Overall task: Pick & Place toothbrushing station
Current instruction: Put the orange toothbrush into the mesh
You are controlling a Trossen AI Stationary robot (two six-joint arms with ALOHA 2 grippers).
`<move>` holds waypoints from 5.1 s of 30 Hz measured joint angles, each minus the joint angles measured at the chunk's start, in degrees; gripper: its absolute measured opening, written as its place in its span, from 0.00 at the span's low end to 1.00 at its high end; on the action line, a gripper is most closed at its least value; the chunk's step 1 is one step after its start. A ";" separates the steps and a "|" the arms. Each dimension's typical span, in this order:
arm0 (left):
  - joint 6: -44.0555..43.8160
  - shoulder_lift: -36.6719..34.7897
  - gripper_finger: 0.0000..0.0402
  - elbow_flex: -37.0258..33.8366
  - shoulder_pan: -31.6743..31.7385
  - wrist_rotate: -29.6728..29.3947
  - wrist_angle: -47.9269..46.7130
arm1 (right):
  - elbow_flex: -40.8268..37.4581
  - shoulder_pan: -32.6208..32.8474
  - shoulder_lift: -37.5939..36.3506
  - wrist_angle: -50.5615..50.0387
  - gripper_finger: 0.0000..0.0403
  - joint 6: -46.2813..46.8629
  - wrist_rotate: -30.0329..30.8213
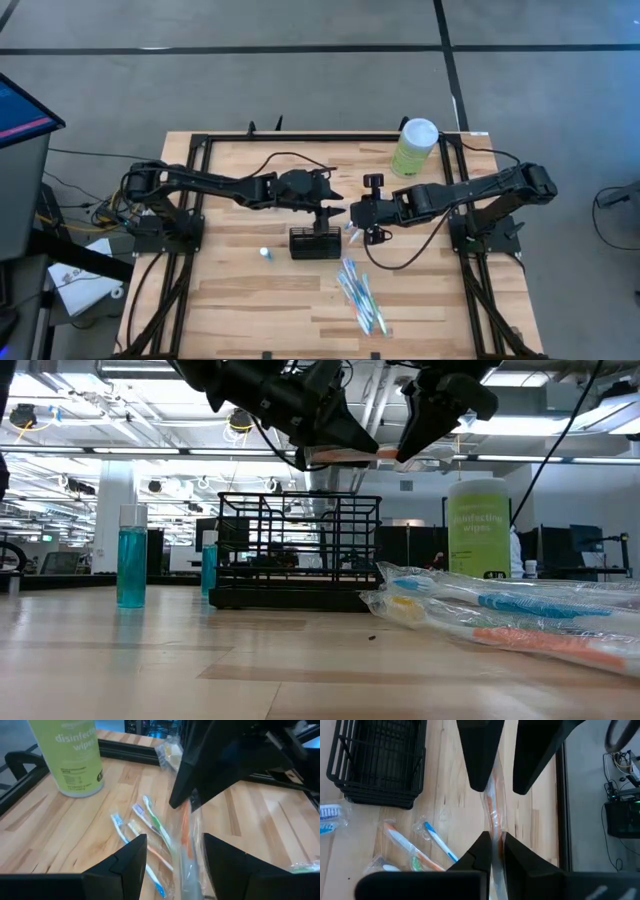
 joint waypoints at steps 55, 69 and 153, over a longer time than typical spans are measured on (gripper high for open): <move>0.16 -4.16 0.05 -10.61 -1.20 -2.08 7.90 | -0.09 4.06 -11.23 1.71 0.34 9.90 2.23; -0.48 -25.48 0.04 -33.28 -5.17 -5.48 33.08 | -4.92 3.21 -11.83 20.42 0.32 8.11 -1.16; 4.96 -26.13 0.13 -36.60 -9.69 -6.35 43.19 | -22.77 -8.68 6.60 104.19 0.02 7.34 -36.57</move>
